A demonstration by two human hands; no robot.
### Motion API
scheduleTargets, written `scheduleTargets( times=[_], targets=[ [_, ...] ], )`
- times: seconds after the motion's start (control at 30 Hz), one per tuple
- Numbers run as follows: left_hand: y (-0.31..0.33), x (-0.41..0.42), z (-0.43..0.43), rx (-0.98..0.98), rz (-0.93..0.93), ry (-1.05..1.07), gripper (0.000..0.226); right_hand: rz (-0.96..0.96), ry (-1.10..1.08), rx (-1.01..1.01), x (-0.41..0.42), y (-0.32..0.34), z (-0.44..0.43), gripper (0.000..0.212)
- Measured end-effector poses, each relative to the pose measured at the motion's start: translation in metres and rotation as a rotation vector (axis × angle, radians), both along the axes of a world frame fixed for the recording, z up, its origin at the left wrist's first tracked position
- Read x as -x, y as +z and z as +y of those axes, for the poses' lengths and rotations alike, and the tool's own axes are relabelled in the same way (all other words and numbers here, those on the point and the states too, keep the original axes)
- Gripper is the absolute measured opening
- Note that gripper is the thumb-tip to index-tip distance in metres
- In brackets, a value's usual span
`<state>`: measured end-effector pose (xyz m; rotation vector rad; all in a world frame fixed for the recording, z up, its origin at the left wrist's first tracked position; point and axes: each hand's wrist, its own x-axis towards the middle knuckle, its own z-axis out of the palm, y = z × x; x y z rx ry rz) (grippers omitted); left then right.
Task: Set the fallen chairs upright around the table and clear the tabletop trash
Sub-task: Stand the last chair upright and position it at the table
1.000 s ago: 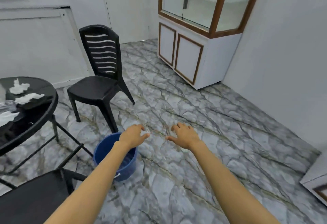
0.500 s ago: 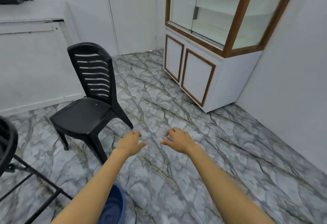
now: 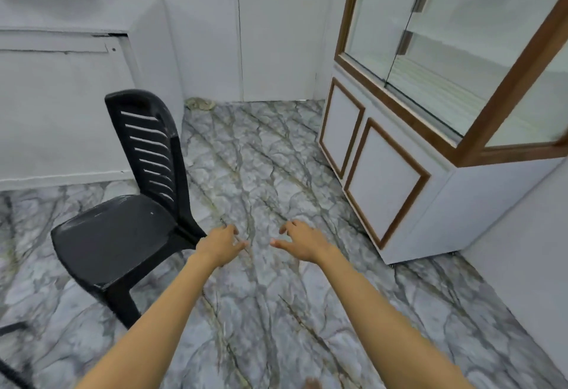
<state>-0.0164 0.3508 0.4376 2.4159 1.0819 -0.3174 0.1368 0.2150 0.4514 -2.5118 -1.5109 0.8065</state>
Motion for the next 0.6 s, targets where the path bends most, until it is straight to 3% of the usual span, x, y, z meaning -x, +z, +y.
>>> scheduleTargets(
  times=[0.2, 0.6],
  targets=[
    [0.013, -0.109, 0.066, 0.032, 0.003, 0.147, 0.051, -0.032, 0.117, -0.001, -0.14, 0.016, 0.092, 0.058],
    [-0.005, -0.249, 0.255, -0.037, 0.014, 0.345, 0.053, 0.084, 0.353, -0.026, -0.295, -0.011, 0.325, 0.057]
  ],
)
